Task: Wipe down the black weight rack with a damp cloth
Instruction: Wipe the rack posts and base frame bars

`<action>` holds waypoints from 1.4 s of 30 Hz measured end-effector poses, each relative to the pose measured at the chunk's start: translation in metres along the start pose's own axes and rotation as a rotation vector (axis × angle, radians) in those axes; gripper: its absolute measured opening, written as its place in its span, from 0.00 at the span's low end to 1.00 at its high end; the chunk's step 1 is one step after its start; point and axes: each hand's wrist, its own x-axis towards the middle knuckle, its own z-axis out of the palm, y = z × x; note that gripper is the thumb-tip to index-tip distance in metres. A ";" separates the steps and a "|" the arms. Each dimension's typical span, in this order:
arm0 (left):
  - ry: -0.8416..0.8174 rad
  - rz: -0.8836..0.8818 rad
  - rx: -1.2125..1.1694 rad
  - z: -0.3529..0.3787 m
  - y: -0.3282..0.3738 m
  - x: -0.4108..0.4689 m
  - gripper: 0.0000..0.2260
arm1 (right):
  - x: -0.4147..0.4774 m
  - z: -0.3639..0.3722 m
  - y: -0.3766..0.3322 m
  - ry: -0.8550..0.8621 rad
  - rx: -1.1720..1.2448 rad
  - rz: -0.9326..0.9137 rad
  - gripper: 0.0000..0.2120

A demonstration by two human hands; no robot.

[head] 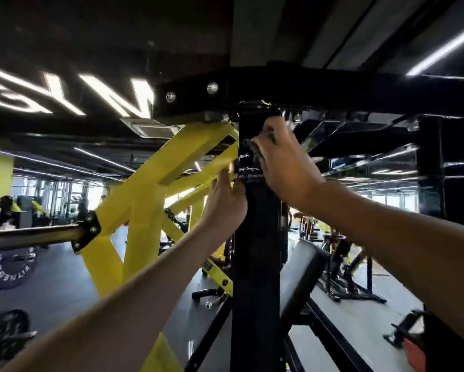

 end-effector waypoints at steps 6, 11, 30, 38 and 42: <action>-0.099 0.170 -0.028 0.013 -0.029 0.017 0.22 | 0.045 0.015 0.012 0.141 -0.316 -0.118 0.17; -0.084 0.273 -0.085 0.020 -0.046 0.022 0.22 | 0.032 0.011 0.018 0.031 -0.470 -0.377 0.23; -0.075 0.365 -0.120 0.023 -0.052 0.022 0.23 | 0.023 0.001 0.040 0.062 -0.369 -0.309 0.26; -0.101 0.331 -0.101 0.022 -0.049 0.012 0.23 | 0.013 -0.006 0.037 0.014 -0.385 -0.279 0.24; -0.103 0.301 -0.084 0.024 -0.054 0.002 0.23 | 0.002 0.004 0.025 -0.108 -0.405 -0.519 0.22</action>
